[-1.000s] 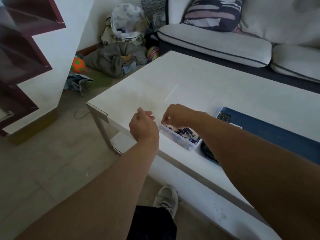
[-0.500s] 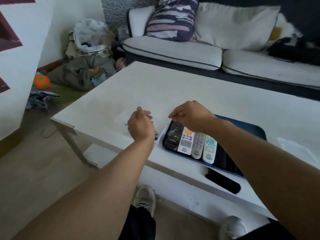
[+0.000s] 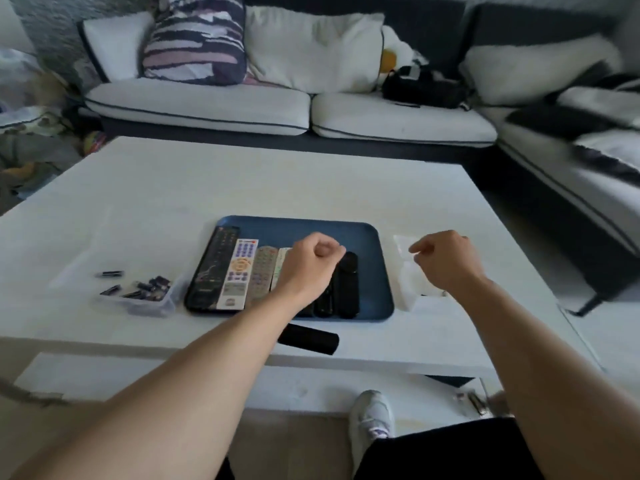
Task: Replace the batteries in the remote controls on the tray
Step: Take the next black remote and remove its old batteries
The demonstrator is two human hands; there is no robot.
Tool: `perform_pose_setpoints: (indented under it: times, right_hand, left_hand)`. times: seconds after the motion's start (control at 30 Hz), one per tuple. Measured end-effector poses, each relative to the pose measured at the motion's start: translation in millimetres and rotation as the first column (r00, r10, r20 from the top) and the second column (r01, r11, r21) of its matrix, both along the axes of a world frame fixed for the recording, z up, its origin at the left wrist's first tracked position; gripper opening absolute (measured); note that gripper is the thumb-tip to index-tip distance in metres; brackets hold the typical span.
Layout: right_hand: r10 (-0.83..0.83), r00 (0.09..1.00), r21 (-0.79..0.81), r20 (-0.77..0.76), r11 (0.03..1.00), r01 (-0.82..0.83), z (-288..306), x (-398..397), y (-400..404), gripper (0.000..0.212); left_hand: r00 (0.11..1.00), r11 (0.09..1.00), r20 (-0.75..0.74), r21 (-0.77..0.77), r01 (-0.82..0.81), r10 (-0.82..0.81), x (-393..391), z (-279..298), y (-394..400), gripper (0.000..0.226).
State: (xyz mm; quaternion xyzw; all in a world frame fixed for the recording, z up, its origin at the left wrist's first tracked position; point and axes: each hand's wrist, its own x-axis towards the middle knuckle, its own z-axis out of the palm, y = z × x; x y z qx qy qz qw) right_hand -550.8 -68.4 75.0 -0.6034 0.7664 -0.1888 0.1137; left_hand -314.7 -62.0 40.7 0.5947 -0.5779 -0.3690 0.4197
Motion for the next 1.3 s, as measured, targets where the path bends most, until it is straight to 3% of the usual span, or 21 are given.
perform_pose_setpoints:
  times: [0.17, 0.27, 0.4, 0.5, 0.6, 0.7, 0.83, 1.13, 1.3]
  right_hand:
    - [-0.04, 0.996, 0.168, -0.076, 0.984, 0.052, -13.3, -47.1, 3.2, 0.021]
    - [0.02, 0.997, 0.264, -0.074, 0.965, 0.0, -21.4, -55.4, 0.7, 0.019]
    - [0.138, 0.981, 0.318, -0.138, 0.944, -0.088, -28.2, -57.9, -5.7, 0.015]
    - [0.132, 0.983, 0.316, -0.124, 0.945, -0.088, -32.4, -58.0, -9.3, 0.023]
    - [0.168, 0.978, 0.332, -0.12, 0.936, -0.12, -35.2, -57.5, -8.8, 0.027]
    - [0.193, 0.976, 0.291, -0.103, 0.944, -0.156, -32.3, -60.9, -5.6, 0.028]
    - [0.194, 0.975, 0.223, -0.104, 0.96, -0.168, -22.6, -66.4, -0.2, 0.036]
    - [0.366, 0.88, 0.352, -0.304, 0.901, -0.253, -26.3, -56.3, 5.5, 0.038]
    - [0.376, 0.836, 0.36, -0.399, 0.903, -0.235, -25.8, -44.9, 4.9, 0.032]
  left_hand:
    - [0.975, 0.975, 0.041, 0.062, 0.213, -0.216, -60.8, -2.0, 3.1, 0.043]
    - [0.913, 0.937, 0.212, 0.102, 0.335, -0.35, -92.3, -9.1, 2.2, 0.082]
    - [0.822, 0.886, 0.333, 0.213, 0.412, -0.463, -115.9, -20.5, -1.8, 0.13]
    - [0.797, 0.872, 0.356, 0.246, 0.424, -0.488, -125.2, -29.8, -9.1, 0.145]
    - [0.802, 0.882, 0.366, 0.183, 0.434, -0.471, -130.6, -38.6, -16.9, 0.15]
    - [0.806, 0.899, 0.435, 0.019, 0.438, -0.402, -131.2, -45.3, -14.9, 0.141]
    - [0.777, 0.857, 0.553, -0.201, 0.475, -0.301, -130.0, -46.8, -2.4, 0.133]
    - [0.786, 0.844, 0.567, -0.272, 0.462, -0.248, -129.5, -48.8, 6.2, 0.123]
    - [0.795, 0.848, 0.554, -0.273, 0.454, -0.247, -129.0, -48.9, 6.5, 0.124]
